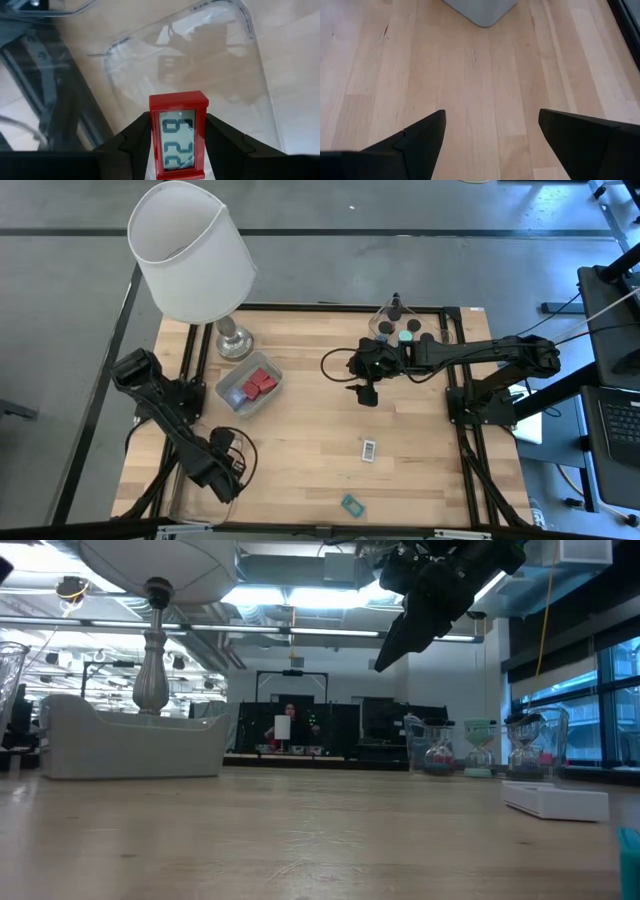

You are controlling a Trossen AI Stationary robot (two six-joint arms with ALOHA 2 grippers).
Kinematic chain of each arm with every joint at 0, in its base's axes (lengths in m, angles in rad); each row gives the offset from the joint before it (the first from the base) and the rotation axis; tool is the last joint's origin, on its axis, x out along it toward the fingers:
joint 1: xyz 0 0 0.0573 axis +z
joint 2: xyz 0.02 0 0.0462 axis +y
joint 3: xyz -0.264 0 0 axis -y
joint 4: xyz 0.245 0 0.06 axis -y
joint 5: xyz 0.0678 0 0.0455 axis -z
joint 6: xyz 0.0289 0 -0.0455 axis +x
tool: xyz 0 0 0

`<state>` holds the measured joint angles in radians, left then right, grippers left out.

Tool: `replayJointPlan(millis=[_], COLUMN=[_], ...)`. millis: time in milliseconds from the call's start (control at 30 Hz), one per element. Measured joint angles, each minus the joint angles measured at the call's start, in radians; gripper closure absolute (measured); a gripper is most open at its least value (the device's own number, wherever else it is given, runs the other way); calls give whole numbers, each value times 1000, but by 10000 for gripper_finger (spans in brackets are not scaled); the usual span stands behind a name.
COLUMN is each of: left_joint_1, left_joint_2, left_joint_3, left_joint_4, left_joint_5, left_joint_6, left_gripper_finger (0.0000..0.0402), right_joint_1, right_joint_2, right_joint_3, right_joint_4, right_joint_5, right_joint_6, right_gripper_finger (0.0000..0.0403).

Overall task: Pick & Place Office items
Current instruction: Put the red digital timer into the bottom transparent bin, then put the white digital timer into the bottom transparent bin

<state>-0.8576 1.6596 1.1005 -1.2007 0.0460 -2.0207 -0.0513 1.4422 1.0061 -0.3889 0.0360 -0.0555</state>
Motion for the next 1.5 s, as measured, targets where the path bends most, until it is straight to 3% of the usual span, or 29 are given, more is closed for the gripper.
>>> replayJointPlan(millis=[233, 1100, 1300, 1500], left_joint_1=[1, 1, 16, 16], left_joint_2=[2, 2, 2, 2], left_joint_3=[-71, -80, -74, 13], left_joint_4=[104, 102, 100, 63], left_joint_5=[-1, -8, 116, 99], left_joint_6=[7, -37, -20, -7], left_gripper_finger=[247, 203, 188, 202], right_joint_1=[0, 0, 1, 3], right_joint_2=[0, 0, 0, 0], right_joint_3=[0, 0, 0, 0], right_joint_4=[0, 0, 0, -69], right_joint_5=[0, 0, -3, -134], right_joint_6=[1, 6, 100, 153], right_gripper_finger=[81, 81, 81, 81])
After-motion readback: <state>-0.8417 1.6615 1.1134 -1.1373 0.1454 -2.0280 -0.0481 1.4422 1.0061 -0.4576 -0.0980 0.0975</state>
